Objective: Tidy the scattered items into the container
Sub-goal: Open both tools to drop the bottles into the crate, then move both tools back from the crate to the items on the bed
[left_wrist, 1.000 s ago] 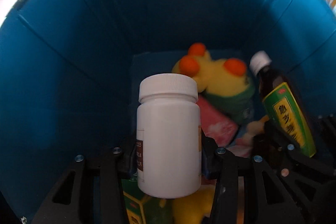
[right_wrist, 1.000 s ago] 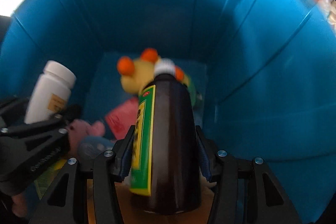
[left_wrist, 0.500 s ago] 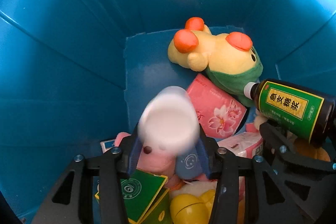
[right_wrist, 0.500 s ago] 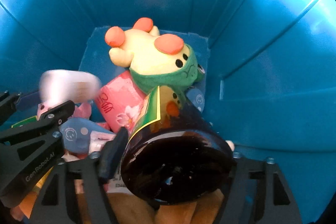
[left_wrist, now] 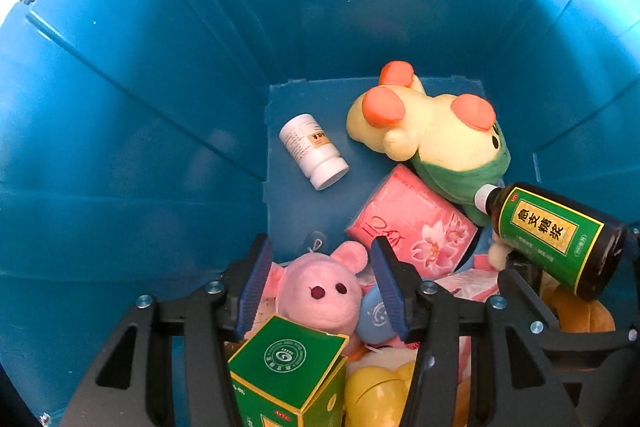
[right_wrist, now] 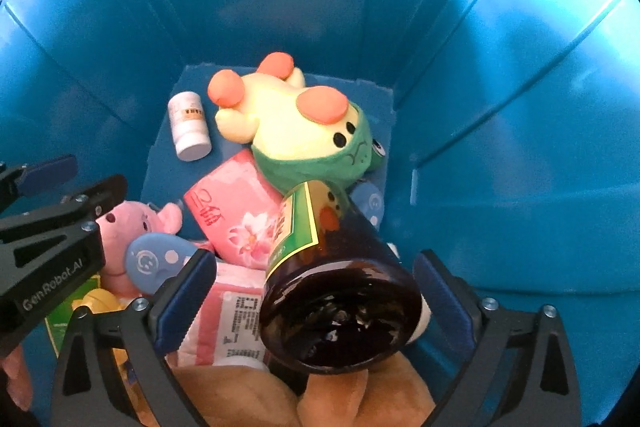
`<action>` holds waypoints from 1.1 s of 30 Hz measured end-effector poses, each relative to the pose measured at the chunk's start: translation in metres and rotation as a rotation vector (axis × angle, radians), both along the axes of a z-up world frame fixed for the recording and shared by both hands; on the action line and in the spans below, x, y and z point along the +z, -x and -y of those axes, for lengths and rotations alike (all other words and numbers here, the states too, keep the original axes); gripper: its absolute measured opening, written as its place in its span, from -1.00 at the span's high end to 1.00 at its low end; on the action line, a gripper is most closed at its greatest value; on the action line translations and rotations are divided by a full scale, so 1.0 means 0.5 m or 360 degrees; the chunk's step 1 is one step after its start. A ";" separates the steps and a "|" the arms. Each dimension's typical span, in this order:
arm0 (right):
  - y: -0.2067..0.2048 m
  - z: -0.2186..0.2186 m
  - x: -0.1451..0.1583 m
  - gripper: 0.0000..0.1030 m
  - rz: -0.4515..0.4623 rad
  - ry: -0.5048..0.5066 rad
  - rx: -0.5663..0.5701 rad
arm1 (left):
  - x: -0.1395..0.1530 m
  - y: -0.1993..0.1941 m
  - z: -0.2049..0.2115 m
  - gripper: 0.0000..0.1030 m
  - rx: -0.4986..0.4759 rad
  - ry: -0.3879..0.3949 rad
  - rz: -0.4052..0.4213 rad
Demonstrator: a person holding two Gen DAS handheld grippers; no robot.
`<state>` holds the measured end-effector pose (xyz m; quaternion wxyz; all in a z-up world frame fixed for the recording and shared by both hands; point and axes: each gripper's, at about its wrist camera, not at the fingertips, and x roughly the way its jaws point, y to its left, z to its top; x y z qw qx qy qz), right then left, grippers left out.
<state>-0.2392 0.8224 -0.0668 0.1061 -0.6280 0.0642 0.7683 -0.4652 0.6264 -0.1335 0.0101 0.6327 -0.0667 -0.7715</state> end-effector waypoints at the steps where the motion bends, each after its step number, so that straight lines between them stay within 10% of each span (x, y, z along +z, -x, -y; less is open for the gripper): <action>1: 0.002 -0.001 0.005 -0.95 -0.0003 0.0007 -0.0003 | 0.005 -0.001 0.000 0.02 -0.0006 0.0002 -0.0008; 15: -0.012 0.007 0.100 -0.99 -0.0143 -0.0064 0.0038 | 0.134 -0.041 0.023 0.02 0.0049 0.0046 -0.0350; 33: -0.049 0.064 0.176 -0.99 -0.0296 -0.0213 0.0200 | 0.208 -0.150 0.064 0.02 0.0062 -0.0028 -0.0363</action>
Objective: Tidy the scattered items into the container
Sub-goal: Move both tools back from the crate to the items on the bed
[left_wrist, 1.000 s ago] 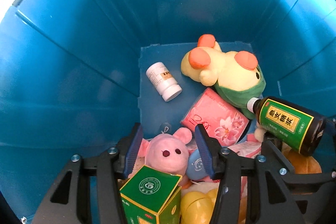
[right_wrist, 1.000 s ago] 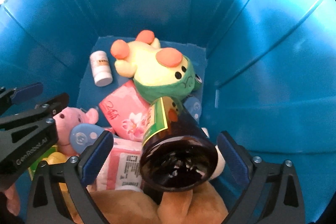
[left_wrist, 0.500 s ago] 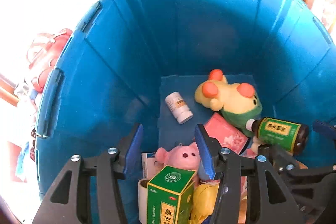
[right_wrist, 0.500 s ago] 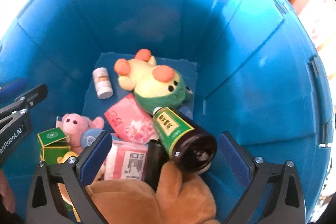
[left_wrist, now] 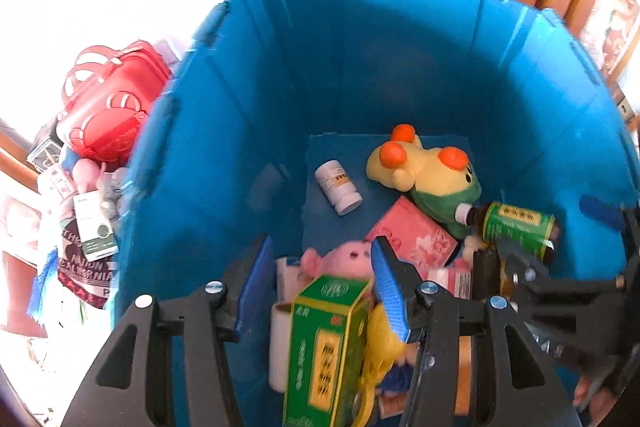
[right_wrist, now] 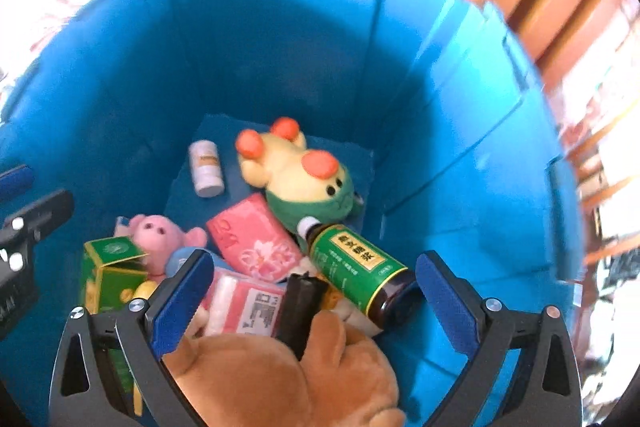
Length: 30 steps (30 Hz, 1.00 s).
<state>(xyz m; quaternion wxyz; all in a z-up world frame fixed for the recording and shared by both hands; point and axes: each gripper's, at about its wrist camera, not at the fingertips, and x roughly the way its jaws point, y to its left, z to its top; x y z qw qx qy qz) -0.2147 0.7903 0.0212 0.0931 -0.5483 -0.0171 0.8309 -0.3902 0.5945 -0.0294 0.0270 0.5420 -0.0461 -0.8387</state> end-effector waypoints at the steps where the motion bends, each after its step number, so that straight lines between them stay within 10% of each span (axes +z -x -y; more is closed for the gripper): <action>1: -0.012 0.014 0.016 -0.99 -0.0040 -0.0008 0.0047 | 0.014 -0.025 0.006 0.02 -0.0022 -0.0018 -0.0022; 17: -0.236 0.227 0.221 -1.00 -0.0536 0.0126 0.0265 | 0.210 -0.368 0.216 -0.06 -0.0110 -0.0203 -0.0524; 30: -0.307 0.648 0.236 -1.00 -0.0718 0.0250 0.0348 | 0.170 -0.586 0.668 -0.10 0.0117 -0.0201 -0.0620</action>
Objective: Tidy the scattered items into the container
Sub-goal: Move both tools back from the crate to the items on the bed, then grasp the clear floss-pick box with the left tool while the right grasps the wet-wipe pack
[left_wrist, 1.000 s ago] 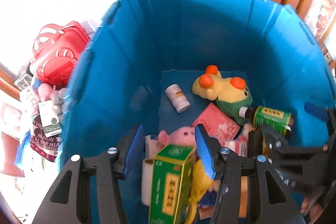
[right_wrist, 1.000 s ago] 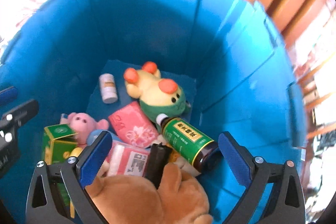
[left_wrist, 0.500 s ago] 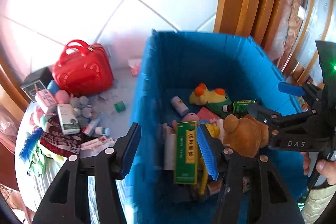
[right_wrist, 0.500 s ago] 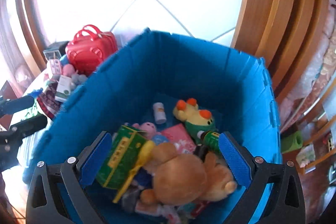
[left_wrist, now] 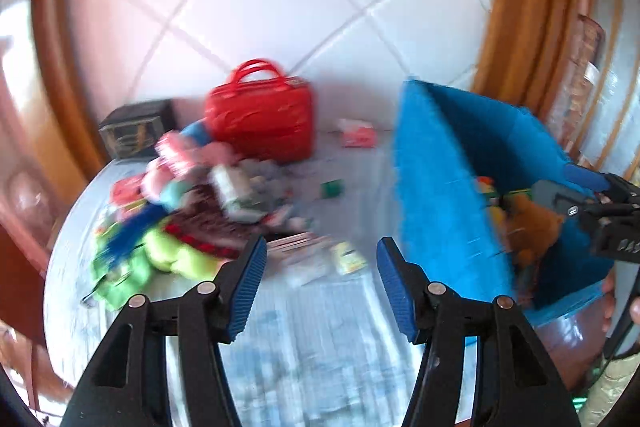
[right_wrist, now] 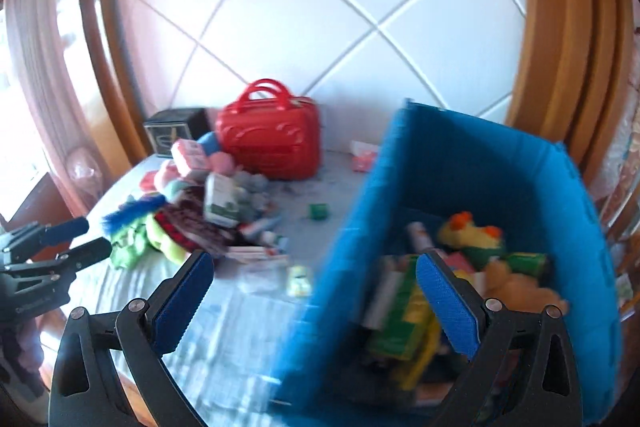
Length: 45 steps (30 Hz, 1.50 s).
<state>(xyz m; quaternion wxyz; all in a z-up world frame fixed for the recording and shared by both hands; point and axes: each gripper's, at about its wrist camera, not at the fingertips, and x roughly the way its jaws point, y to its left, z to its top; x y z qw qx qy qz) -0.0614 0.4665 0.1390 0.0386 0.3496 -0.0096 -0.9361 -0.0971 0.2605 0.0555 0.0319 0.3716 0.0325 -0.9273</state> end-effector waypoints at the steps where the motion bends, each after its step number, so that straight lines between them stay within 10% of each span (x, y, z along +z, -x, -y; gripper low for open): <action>1: -0.001 0.029 -0.004 -1.00 -0.0007 0.0009 0.0010 | -0.007 -0.011 0.034 -0.10 0.0027 0.0001 0.0006; 10: 0.054 0.210 -0.106 -1.00 0.0104 0.0046 0.0152 | -0.102 -0.035 0.225 -0.10 0.0204 -0.0070 0.0025; 22: 0.200 0.254 -0.467 -1.00 0.0552 0.0120 0.0196 | -0.393 0.086 0.221 -0.10 0.0294 -0.0065 0.0326; 30: 0.237 0.177 -0.683 -1.00 0.0818 0.0068 -0.0061 | -0.559 0.192 0.180 -0.10 0.0090 -0.0041 0.0510; 45: 0.183 0.108 -0.791 -1.00 0.0473 -0.0090 -0.0324 | -0.656 0.371 0.037 -0.18 -0.0448 -0.0034 0.0435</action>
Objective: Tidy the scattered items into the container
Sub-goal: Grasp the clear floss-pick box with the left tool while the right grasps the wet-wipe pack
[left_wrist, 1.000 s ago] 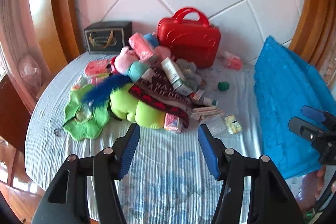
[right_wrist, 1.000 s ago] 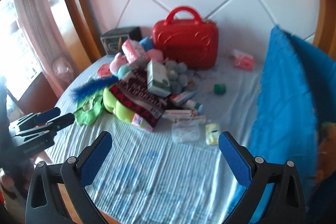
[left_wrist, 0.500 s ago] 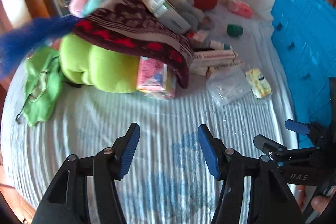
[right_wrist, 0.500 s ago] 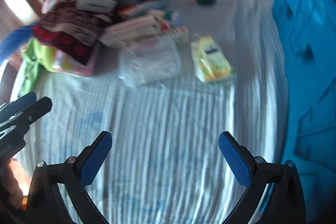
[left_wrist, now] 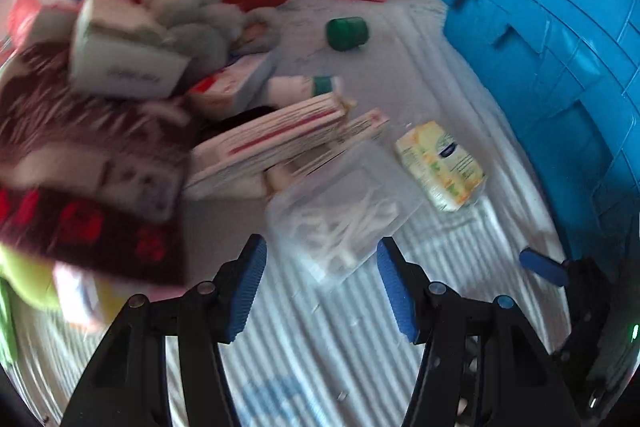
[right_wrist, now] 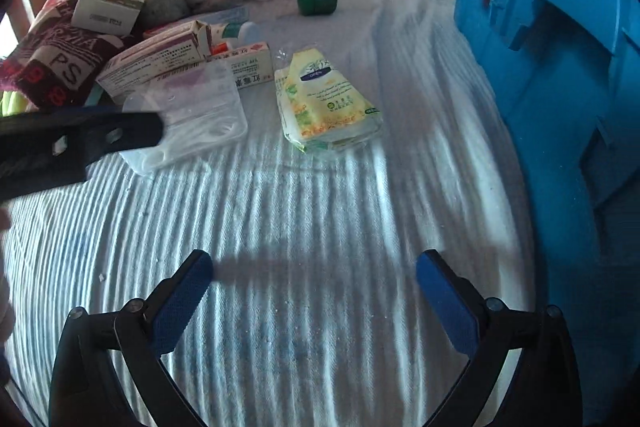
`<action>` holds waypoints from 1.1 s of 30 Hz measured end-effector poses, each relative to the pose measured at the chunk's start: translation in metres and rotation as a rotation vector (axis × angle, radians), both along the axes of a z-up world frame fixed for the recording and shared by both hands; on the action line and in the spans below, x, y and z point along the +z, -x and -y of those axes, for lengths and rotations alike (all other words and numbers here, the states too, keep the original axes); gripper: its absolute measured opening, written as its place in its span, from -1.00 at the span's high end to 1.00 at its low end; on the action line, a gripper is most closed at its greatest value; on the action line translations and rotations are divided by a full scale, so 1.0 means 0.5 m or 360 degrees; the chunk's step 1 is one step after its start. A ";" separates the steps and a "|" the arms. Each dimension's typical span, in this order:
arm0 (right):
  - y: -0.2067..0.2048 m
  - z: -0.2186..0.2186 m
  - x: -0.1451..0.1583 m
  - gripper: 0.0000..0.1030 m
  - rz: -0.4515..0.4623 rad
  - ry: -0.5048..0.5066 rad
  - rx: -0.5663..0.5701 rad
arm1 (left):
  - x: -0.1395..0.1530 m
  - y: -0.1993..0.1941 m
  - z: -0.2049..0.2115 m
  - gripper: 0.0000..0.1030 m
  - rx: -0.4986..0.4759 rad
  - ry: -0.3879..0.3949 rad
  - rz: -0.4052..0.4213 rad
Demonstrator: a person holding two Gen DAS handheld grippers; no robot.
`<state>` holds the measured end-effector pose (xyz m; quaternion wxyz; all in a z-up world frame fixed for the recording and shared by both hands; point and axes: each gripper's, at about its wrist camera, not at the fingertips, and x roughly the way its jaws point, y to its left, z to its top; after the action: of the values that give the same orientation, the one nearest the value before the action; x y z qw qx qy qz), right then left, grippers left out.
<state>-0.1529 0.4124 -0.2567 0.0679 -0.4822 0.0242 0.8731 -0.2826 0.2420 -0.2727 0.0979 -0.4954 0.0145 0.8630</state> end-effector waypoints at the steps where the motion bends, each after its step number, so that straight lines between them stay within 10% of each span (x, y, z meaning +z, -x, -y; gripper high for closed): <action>1: -0.007 -0.002 -0.003 -1.00 -0.0031 -0.0005 0.0008 | -0.003 0.013 -0.010 -0.25 -0.0013 0.0002 -0.0003; 26: 0.147 -0.028 0.062 -0.84 -0.0314 -0.0127 -0.0238 | 0.007 -0.033 0.086 -0.17 0.0172 0.0007 -0.0019; 33: 0.152 0.026 0.045 -0.73 -0.0103 0.0118 0.0291 | -0.026 -0.024 0.124 0.07 0.0361 0.0134 0.0081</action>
<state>-0.2291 0.3996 -0.2342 -0.0306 -0.4561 0.0146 0.8893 -0.2707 0.1801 -0.2856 -0.0210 -0.5192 -0.0079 0.8543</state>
